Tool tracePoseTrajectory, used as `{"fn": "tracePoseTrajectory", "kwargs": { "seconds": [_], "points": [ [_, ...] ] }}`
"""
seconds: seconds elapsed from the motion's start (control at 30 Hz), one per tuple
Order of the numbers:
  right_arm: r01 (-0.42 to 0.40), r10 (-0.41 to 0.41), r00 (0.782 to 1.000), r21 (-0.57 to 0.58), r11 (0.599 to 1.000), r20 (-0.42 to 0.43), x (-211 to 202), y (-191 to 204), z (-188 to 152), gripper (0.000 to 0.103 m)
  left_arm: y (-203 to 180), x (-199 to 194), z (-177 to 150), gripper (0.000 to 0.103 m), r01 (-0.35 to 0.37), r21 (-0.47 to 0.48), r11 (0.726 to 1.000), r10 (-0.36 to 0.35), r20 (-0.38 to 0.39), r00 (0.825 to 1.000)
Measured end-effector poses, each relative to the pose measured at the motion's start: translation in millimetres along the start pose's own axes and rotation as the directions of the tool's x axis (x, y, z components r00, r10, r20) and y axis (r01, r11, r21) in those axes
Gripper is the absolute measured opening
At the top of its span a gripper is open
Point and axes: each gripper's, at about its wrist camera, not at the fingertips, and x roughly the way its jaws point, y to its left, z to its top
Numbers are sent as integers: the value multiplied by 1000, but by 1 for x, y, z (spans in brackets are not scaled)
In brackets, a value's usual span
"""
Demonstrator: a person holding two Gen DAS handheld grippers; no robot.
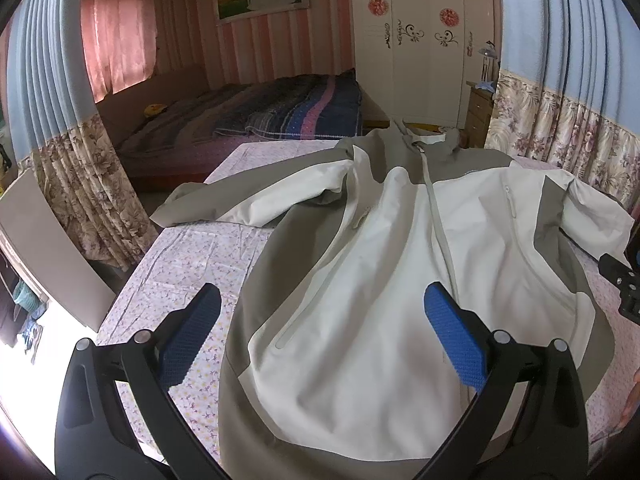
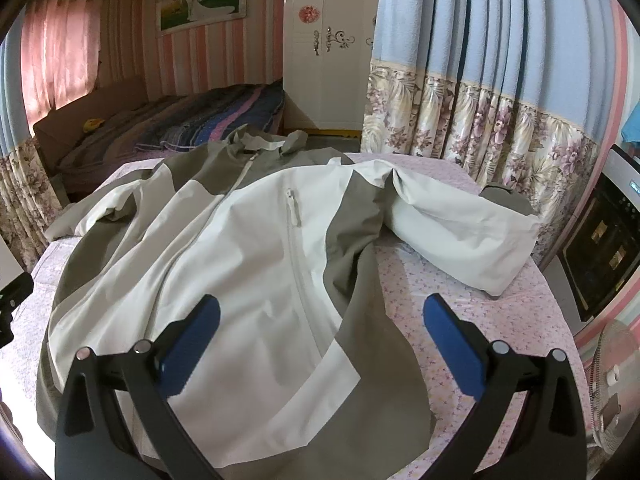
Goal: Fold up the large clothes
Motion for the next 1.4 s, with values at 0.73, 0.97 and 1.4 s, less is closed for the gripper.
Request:
{"fn": "tracePoseTrajectory", "kwargs": {
  "seconds": [0.73, 0.97, 1.4],
  "points": [
    [12, -12, 1000, -8, 1000, 13, -3, -5, 5, 102, 1, 2, 1, 100, 3, -6, 1000, -3, -11, 1000],
    [14, -14, 1000, -10, 1000, 13, -3, -4, 5, 102, 4, 5, 1, 100, 2, -9, 1000, -2, -16, 1000],
    [20, -20, 1000, -11, 1000, 17, -2, -6, 7, 102, 7, 8, -1, 100, 0, -12, 1000, 0, -17, 1000]
  ]
}}
